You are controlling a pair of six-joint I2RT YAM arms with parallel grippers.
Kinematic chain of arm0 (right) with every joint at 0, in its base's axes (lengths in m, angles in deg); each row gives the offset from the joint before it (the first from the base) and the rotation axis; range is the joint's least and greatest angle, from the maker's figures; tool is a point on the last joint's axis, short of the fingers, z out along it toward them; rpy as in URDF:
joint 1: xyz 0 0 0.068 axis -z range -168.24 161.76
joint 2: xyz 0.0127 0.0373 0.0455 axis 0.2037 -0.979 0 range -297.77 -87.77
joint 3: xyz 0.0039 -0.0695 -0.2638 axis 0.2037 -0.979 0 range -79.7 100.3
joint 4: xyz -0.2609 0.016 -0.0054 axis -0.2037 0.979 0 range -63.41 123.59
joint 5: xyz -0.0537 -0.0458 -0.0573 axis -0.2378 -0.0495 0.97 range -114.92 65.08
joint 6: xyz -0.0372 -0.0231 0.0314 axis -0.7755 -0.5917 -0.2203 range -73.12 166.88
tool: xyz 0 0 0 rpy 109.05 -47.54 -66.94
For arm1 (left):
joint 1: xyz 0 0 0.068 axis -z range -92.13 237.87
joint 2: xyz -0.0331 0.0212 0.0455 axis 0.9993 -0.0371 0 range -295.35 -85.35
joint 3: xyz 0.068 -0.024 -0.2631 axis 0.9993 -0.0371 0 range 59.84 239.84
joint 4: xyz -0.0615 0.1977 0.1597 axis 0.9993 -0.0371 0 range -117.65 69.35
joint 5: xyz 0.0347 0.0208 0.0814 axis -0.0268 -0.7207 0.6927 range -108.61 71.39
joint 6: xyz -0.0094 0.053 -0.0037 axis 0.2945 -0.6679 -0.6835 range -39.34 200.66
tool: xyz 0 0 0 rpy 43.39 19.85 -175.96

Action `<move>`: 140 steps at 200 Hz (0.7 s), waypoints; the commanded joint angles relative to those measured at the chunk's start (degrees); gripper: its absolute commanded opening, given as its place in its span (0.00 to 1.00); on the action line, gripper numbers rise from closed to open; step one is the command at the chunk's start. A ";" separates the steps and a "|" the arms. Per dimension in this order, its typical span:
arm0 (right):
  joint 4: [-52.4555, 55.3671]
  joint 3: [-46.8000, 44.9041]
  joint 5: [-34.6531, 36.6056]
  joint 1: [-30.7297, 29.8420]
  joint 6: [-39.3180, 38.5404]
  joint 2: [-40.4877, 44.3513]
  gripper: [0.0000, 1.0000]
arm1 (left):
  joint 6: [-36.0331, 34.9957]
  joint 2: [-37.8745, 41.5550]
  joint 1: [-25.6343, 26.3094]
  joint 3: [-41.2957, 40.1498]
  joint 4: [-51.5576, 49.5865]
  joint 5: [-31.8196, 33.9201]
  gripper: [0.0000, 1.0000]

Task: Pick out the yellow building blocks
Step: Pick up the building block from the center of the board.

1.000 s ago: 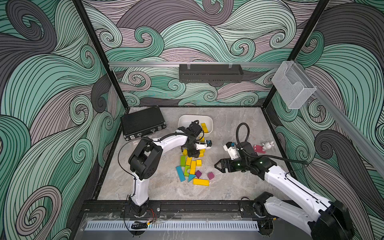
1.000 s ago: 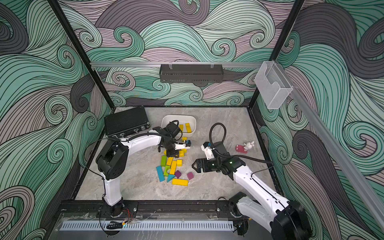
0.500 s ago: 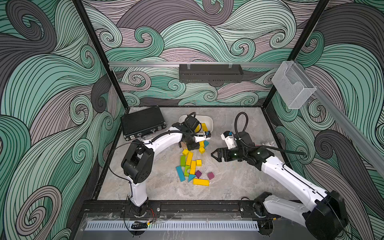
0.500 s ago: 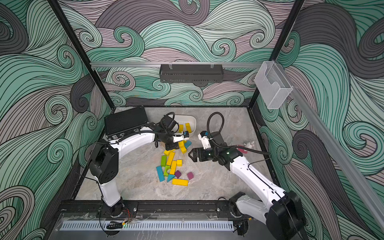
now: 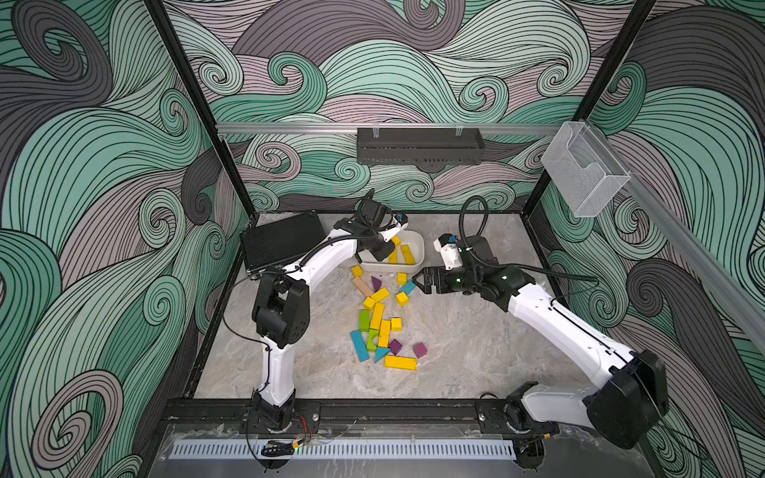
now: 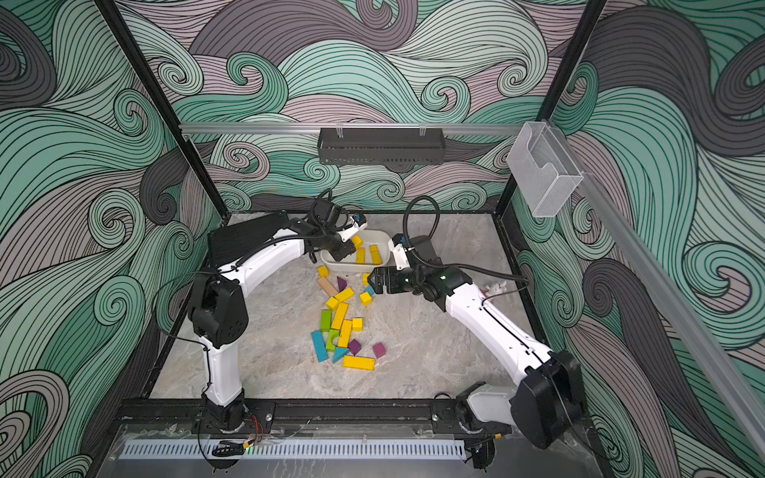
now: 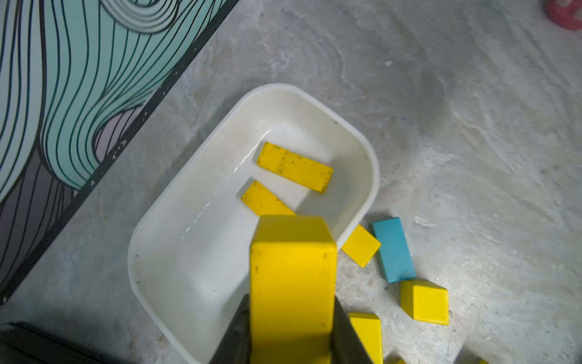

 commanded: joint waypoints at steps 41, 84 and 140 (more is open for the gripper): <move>-0.57 1.14 1.73 2.18 2.28 -0.29 0.99 | 12.46 -9.63 -3.83 10.14 -1.36 1.16 0.00; -0.57 -1.17 0.87 3.24 2.69 0.68 0.99 | 15.79 -17.44 -4.12 19.03 -6.78 2.68 0.00; -0.80 -1.74 -0.93 3.33 3.94 0.59 0.99 | 16.98 -23.33 -4.39 23.33 -9.77 3.87 0.00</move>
